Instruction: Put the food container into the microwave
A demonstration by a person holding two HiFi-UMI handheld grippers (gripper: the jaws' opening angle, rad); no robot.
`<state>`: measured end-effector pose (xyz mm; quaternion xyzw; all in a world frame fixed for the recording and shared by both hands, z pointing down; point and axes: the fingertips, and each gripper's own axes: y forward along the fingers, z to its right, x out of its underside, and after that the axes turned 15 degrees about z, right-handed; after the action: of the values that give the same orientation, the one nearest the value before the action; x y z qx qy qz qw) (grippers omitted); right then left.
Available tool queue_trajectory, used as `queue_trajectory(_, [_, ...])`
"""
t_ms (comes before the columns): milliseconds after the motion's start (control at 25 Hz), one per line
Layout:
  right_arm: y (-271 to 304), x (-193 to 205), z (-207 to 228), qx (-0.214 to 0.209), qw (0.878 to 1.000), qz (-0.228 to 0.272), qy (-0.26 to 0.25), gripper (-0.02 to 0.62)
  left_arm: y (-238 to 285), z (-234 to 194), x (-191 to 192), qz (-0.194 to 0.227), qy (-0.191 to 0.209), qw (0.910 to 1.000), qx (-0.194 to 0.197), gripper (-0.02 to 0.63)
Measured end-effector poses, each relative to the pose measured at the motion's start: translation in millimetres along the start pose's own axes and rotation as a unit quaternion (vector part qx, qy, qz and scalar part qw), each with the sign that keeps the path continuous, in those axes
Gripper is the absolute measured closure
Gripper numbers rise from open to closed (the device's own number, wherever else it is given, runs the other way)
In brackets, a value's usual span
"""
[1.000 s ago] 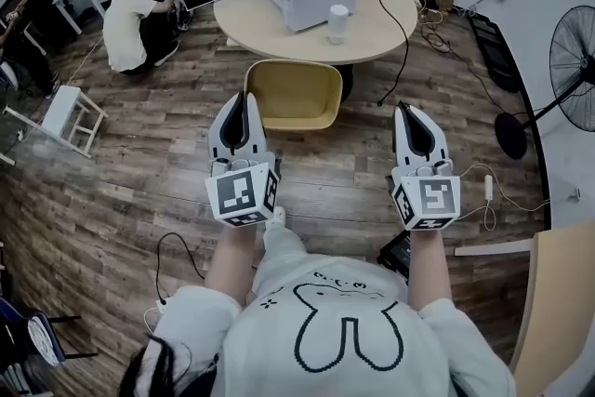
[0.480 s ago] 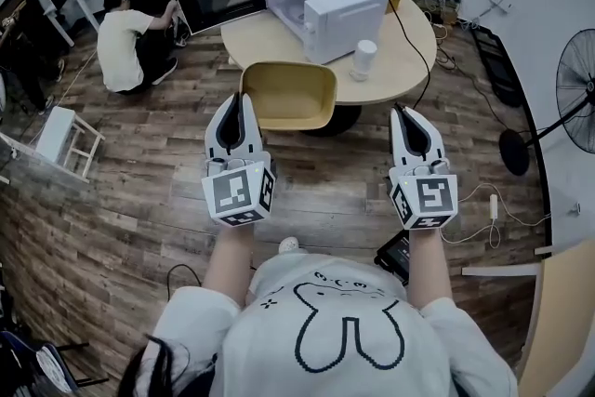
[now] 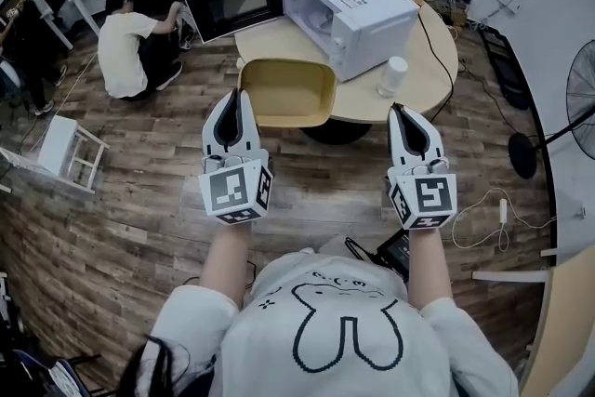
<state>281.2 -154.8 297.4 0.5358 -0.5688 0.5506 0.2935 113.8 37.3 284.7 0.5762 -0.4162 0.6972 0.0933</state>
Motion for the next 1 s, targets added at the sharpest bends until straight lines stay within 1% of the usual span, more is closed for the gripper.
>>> queue_trajectory(200, [27.1,13.4,-12.4,-0.012,1.0,-0.006,0.006,0.563,11.8,-20.2,12.9,0.0,-0.002,1.0,-0.007,0.586])
queue_trajectory(400, [61.5,23.9,-22.3,-0.028,1.0,0.003,0.013,0.563,32.3,-39.9,26.3,0.001,0.007,1.0,-0.007,0.586])
queue_trajectory(600, [102.3,49.9,-26.8,-0.036,0.999,0.001,0.029,0.563,62.0,-60.8,45.4,-0.001,0.015,0.9999,-0.006,0.586])
queue_trajectory(760, [145.2,73.1,-31.4,-0.033,0.999,0.001,0.039,0.563,93.6,-81.5,70.1,-0.01,0.018,0.9998,0.003,0.586])
queue_trajectory(1000, [217.5,103.1,-28.3,-0.012,0.999,-0.006,0.052,0.563,160.1,-113.7,114.6,-0.034,0.003,0.9991,0.025,0.586])
